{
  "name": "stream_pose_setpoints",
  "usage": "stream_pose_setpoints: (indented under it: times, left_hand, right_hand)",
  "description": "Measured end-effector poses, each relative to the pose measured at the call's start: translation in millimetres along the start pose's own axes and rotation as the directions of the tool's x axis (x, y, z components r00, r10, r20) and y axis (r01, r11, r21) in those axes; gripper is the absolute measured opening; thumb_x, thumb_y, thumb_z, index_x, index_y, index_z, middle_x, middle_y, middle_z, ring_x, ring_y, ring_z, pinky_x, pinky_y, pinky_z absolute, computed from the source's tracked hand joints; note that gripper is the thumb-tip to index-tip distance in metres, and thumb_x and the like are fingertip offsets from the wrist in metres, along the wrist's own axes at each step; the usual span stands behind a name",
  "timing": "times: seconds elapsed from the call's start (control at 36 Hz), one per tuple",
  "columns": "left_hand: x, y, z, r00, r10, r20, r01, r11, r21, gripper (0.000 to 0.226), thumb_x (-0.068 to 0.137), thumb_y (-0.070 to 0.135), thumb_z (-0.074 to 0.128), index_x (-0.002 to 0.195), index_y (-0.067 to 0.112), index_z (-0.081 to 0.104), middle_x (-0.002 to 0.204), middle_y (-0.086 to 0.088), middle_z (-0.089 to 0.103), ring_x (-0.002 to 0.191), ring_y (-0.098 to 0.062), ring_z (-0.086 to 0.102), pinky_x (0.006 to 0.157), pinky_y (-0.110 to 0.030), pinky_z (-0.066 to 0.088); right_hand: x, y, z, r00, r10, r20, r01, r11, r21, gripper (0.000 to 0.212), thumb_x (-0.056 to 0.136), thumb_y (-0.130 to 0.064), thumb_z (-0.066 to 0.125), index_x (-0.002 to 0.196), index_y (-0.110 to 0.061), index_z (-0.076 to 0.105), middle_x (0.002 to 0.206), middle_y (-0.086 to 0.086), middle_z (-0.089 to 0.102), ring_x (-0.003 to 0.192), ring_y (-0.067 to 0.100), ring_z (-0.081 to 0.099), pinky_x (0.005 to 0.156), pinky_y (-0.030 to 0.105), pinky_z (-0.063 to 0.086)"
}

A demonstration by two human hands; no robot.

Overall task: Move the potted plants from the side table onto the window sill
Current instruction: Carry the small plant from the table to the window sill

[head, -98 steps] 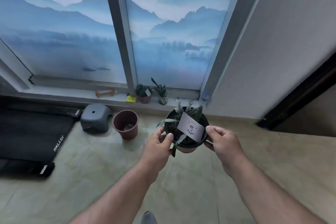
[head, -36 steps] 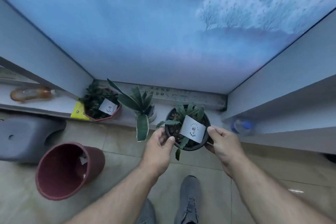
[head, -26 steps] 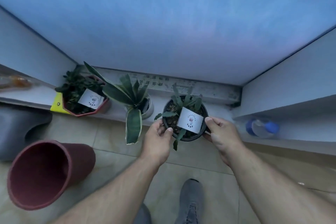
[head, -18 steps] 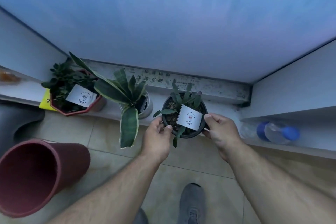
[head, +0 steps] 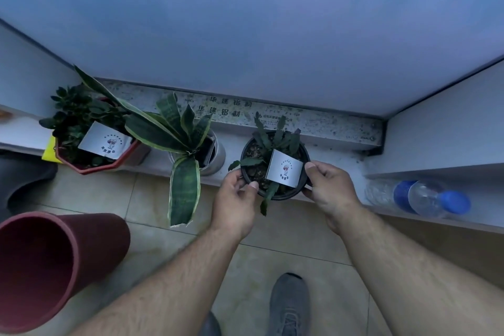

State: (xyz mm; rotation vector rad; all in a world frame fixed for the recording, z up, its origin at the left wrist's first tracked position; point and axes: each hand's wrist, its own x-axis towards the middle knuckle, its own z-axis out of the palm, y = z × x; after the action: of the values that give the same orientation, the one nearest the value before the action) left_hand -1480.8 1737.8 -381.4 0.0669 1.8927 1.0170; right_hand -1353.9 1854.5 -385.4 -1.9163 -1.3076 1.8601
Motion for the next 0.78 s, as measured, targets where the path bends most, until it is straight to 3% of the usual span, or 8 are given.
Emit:
stream_pose_setpoints:
  times: [0.08, 0.14, 0.19, 0.28, 0.36, 0.58, 0.69, 0.78]
  left_hand:
    - [-9.5, 8.7, -1.7, 0.998, -0.047, 0.033, 0.046, 0.998, 0.036, 0.028, 0.101, 0.013, 0.053, 0.121, 0.033, 0.058, 0.111, 0.013, 0.071, 0.108, -0.010, 0.065, 0.106, -0.046, 0.049]
    - [-19.3, 19.6, -6.7, 0.997, -0.074, 0.030, 0.072, 0.995, 0.065, 0.041, 0.101, 0.015, 0.052, 0.142, 0.024, 0.049, 0.111, 0.015, 0.066, 0.111, -0.009, 0.062, 0.107, -0.039, 0.046]
    - [-35.6, 34.3, -15.2, 0.997, -0.076, 0.017, 0.073, 0.991, 0.113, 0.049, 0.101, 0.016, 0.053, 0.149, 0.019, 0.041, 0.115, 0.012, 0.060, 0.113, -0.008, 0.057, 0.103, -0.031, 0.044]
    - [-72.0, 64.5, -33.1, 0.997, -0.074, 0.019, 0.070, 0.987, 0.146, 0.048, 0.100, 0.014, 0.055, 0.147, 0.020, 0.044, 0.124, 0.007, 0.058, 0.114, -0.008, 0.054, 0.104, -0.029, 0.042]
    - [-106.5, 85.3, -50.6, 0.996, -0.086, 0.007, 0.084, 0.983, 0.163, 0.045, 0.099, 0.017, 0.057, 0.142, 0.024, 0.048, 0.138, -0.001, 0.057, 0.122, -0.015, 0.056, 0.110, -0.045, 0.044]
    - [-274.4, 243.2, -101.1, 0.997, 0.039, 0.063, -0.051, 0.979, 0.195, 0.049, 0.098, 0.016, 0.058, 0.145, 0.023, 0.046, 0.136, 0.003, 0.054, 0.110, -0.002, 0.058, 0.110, -0.045, 0.045]
    - [-353.6, 315.3, -118.7, 0.980, 0.136, 0.143, -0.167, 0.958, 0.234, 0.052, 0.097, 0.023, 0.058, 0.146, 0.028, 0.043, 0.136, 0.009, 0.050, 0.126, -0.015, 0.056, 0.110, -0.048, 0.045]
    - [-399.4, 350.3, -131.7, 0.954, 0.225, 0.199, -0.266, 0.941, 0.209, 0.057, 0.092, 0.035, 0.060, 0.145, 0.036, 0.041, 0.142, 0.011, 0.050, 0.120, -0.017, 0.061, 0.105, -0.051, 0.048]
  right_hand:
    - [-2.7, 1.4, -1.3, 1.000, 0.006, -0.014, -0.006, 1.000, -0.018, 0.024, 0.101, -0.029, 0.057, 0.113, -0.028, 0.077, 0.119, 0.011, 0.074, 0.117, 0.031, 0.067, 0.103, 0.056, 0.052]
    - [-8.0, -2.4, -6.1, 0.999, 0.022, -0.033, -0.023, 1.000, -0.012, 0.041, 0.099, -0.030, 0.059, 0.138, -0.018, 0.062, 0.140, -0.001, 0.064, 0.129, 0.020, 0.060, 0.112, 0.051, 0.045]
    - [-21.6, -9.0, -14.3, 0.998, 0.039, -0.049, -0.040, 0.999, -0.022, 0.047, 0.099, -0.027, 0.058, 0.144, -0.016, 0.055, 0.145, 0.000, 0.059, 0.132, 0.018, 0.056, 0.114, 0.048, 0.043]
    - [-57.8, -26.0, -30.3, 0.996, 0.061, -0.060, -0.064, 0.996, -0.063, 0.042, 0.099, -0.029, 0.060, 0.140, -0.016, 0.060, 0.136, 0.005, 0.065, 0.127, 0.021, 0.060, 0.113, 0.049, 0.045]
    - [-90.9, -37.8, -44.8, 0.997, 0.056, -0.056, -0.061, 0.994, -0.088, 0.036, 0.099, -0.032, 0.061, 0.132, -0.018, 0.065, 0.129, 0.005, 0.069, 0.122, 0.019, 0.063, 0.110, 0.051, 0.047]
    - [-278.2, -186.1, -94.7, 1.000, 0.013, -0.025, -0.011, 0.998, 0.057, 0.021, 0.102, -0.025, 0.058, 0.122, -0.021, 0.063, 0.107, 0.001, 0.069, 0.108, 0.019, 0.067, 0.103, 0.044, 0.053]
    - [-372.1, -254.6, -124.0, 0.998, -0.051, -0.039, 0.057, 0.987, 0.153, 0.030, 0.101, -0.029, 0.059, 0.128, -0.017, 0.061, 0.113, -0.001, 0.069, 0.113, 0.012, 0.065, 0.104, 0.042, 0.053]
    - [-431.1, -284.0, -142.6, 0.993, -0.092, -0.075, 0.105, 0.974, 0.199, 0.034, 0.099, -0.034, 0.062, 0.128, -0.015, 0.063, 0.119, -0.001, 0.069, 0.115, 0.012, 0.066, 0.098, 0.038, 0.055]
